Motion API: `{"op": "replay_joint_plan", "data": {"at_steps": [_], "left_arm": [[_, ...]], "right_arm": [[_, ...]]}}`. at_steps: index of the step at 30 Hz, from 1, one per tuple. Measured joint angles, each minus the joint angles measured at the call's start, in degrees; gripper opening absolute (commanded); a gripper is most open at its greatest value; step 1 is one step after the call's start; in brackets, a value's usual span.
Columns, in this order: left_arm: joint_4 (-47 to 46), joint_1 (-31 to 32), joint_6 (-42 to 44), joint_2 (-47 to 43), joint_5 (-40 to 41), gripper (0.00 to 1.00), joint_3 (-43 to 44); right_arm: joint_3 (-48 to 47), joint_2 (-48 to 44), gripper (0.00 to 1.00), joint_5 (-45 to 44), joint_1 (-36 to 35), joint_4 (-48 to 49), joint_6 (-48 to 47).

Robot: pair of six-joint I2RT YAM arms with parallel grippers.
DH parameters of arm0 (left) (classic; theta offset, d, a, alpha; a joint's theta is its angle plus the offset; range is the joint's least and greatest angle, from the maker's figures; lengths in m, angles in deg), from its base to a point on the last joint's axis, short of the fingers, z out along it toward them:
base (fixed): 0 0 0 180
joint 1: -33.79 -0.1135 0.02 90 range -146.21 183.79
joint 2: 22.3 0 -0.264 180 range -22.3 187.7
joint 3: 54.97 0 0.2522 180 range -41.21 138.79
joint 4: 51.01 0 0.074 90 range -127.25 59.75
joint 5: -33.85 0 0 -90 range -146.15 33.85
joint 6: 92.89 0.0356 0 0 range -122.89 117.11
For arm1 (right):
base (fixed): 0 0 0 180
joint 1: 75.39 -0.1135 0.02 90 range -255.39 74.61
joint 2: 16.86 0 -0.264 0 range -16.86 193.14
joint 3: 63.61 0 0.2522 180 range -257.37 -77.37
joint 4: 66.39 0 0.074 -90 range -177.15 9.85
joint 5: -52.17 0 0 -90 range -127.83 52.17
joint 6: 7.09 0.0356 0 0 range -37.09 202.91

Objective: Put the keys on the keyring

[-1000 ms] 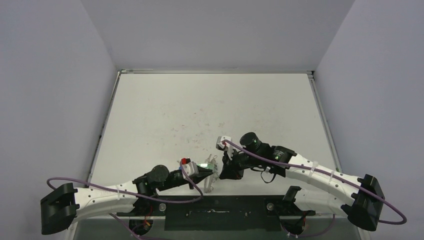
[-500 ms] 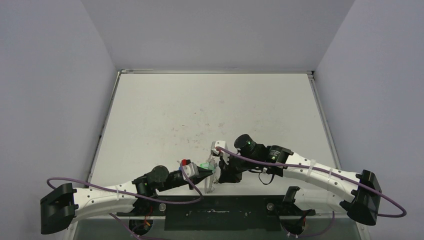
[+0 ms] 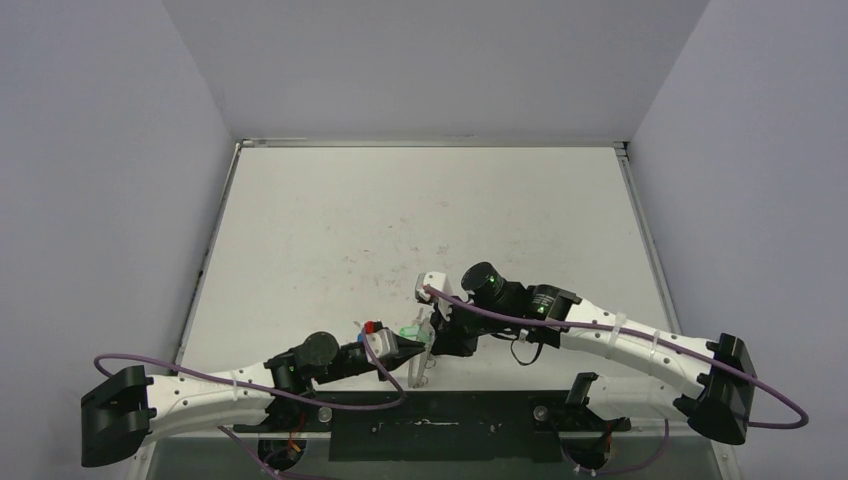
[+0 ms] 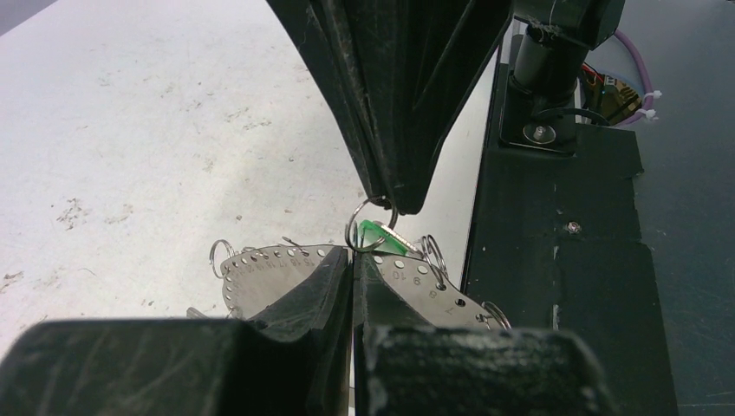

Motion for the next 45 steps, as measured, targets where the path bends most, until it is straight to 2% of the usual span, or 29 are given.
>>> {"op": "replay_joint_plan", "data": {"at_steps": [6,38,39,41,45], "left_arm": [[0.04,0.11,0.33,0.00,0.02,0.00,0.00],[1.88,0.33,0.59,-3.17,1.88,0.00,-0.17],[1.90,0.33,0.57,-3.19,1.88,0.00,-0.17],[1.97,0.33,0.59,-3.28,1.92,0.00,-0.17],[2.10,0.33,0.57,-3.93,2.27,0.00,-0.57]], "right_arm": [[-0.33,2.34,0.00,-0.66,0.00,-0.37,0.00],[-0.20,2.12,0.00,-6.21,0.00,-2.73,0.00],[-0.20,2.12,0.03,-6.23,0.00,-2.71,0.02],[-0.15,2.12,0.19,-6.43,0.00,-2.62,0.07],[1.44,2.10,0.37,-7.85,0.00,-0.92,0.96]]}}
